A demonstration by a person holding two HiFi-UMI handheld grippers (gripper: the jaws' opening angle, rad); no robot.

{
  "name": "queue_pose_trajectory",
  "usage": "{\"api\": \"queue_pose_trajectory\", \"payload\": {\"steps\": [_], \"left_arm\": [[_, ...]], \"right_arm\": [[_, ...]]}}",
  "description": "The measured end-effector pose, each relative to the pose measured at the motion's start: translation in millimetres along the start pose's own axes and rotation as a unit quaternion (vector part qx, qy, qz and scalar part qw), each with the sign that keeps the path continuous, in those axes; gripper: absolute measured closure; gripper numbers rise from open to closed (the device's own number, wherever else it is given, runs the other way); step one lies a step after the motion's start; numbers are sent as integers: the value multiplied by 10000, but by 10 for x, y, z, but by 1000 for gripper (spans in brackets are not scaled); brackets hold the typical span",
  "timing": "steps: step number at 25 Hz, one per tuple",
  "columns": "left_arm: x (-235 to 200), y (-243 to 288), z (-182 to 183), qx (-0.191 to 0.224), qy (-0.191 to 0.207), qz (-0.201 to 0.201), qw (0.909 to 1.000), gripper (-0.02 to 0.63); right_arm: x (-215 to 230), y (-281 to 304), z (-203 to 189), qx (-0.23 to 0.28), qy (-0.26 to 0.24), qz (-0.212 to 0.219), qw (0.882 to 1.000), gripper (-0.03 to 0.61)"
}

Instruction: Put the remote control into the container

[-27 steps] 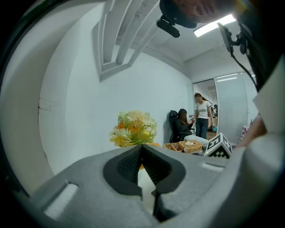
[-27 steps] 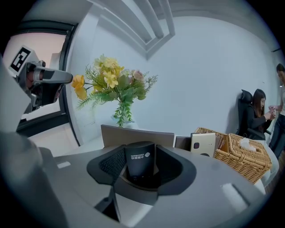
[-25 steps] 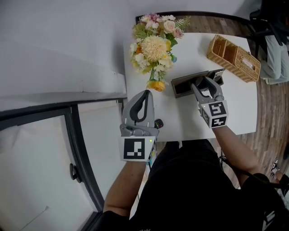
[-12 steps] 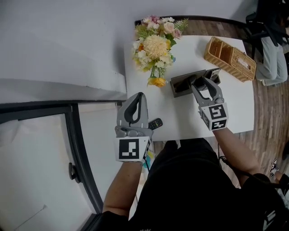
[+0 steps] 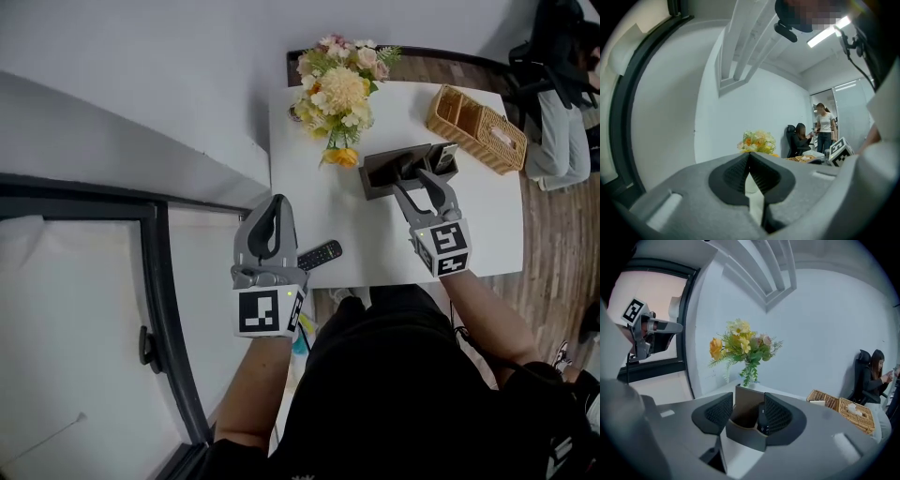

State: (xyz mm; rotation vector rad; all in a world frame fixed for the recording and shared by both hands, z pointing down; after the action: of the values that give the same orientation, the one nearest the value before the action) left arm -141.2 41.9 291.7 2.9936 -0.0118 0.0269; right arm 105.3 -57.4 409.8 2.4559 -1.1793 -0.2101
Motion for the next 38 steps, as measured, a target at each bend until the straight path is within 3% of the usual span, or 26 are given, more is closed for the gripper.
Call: {"api": "queue_pose_trajectory", "payload": {"steps": [8,14,21,31,38], "left_arm": [[-403,-436,-162,-30,-107,510,9986,614],[-616,-702,-363,-180,-213,655,9975,614],[-756,-937,-749,-497,-455,608,9959,614],[-825,-1094,-1121,-729,-645,702,9928,614],[-809,-1195,-1369,-977,-872,890,9874,614]], "right_arm": [[-463,76,117,96,-195,456,9987,368],[-900,153,98,64,-339,1105,9933,374],[-1370,250,-54,-125,-390,1792,9830,379],[-1773,420,-485,-773,-415,2489,9645,376],[-1993,641,-708,-1170,-496,3035,9443,371]]}}
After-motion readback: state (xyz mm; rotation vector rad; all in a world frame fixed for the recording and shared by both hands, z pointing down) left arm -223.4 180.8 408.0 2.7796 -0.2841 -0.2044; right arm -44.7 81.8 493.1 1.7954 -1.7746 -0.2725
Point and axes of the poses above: the fingertips, and each gripper's own axes: y forward along the fingers, x to its right, z out of its top, the point moved 6 cm from there along -y, backward along the fingers, and after that the axes turned 10 degrees about z, right-handed, at the moved point
